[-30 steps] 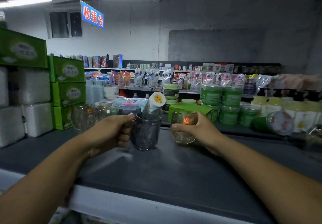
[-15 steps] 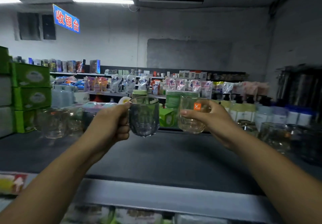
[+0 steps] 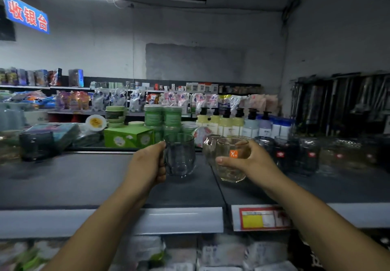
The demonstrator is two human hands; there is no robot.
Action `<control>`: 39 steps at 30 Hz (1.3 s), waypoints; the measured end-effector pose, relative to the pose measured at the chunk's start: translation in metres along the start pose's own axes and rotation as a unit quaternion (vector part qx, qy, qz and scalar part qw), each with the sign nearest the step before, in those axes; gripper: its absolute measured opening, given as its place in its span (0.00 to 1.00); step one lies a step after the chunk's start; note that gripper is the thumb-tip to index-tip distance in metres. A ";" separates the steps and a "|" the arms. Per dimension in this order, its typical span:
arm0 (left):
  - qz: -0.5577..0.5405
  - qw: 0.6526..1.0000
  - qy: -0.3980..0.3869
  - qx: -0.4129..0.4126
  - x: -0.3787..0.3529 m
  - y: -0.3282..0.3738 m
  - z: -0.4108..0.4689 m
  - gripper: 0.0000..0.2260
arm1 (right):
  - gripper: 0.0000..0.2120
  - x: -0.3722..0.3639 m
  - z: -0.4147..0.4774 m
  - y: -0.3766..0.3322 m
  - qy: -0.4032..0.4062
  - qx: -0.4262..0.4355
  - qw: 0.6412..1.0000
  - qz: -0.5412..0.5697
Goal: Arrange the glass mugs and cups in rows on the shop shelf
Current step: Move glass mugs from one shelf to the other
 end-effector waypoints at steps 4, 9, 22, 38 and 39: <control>-0.002 1.000 0.015 0.005 -0.025 -0.014 -0.001 0.19 | 0.38 0.023 0.004 0.022 -0.024 -0.016 0.992 -0.121; -0.004 1.000 0.013 0.009 -0.030 -0.025 -0.006 0.19 | 0.48 0.040 0.001 0.030 -0.049 0.027 0.978 -0.199; 0.000 1.000 0.024 -0.002 -0.024 -0.031 -0.002 0.19 | 0.21 0.050 -0.003 0.031 -0.056 0.213 0.896 -0.385; 0.004 1.000 0.007 0.001 -0.021 -0.031 -0.001 0.20 | 0.19 0.046 0.027 0.043 -0.060 0.179 0.885 -0.426; 0.005 1.000 0.008 0.001 -0.021 -0.031 -0.001 0.19 | 0.20 0.046 0.028 0.043 -0.060 0.177 0.884 -0.429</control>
Point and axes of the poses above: each hand's wrist, its own z-axis towards the middle knuckle, its own x-axis out of the back of the hand, y = z × x, the point moved 1 cm from there along z, towards the middle knuckle, and after that the axes turned 8 degrees about x, right-handed, at the moved point
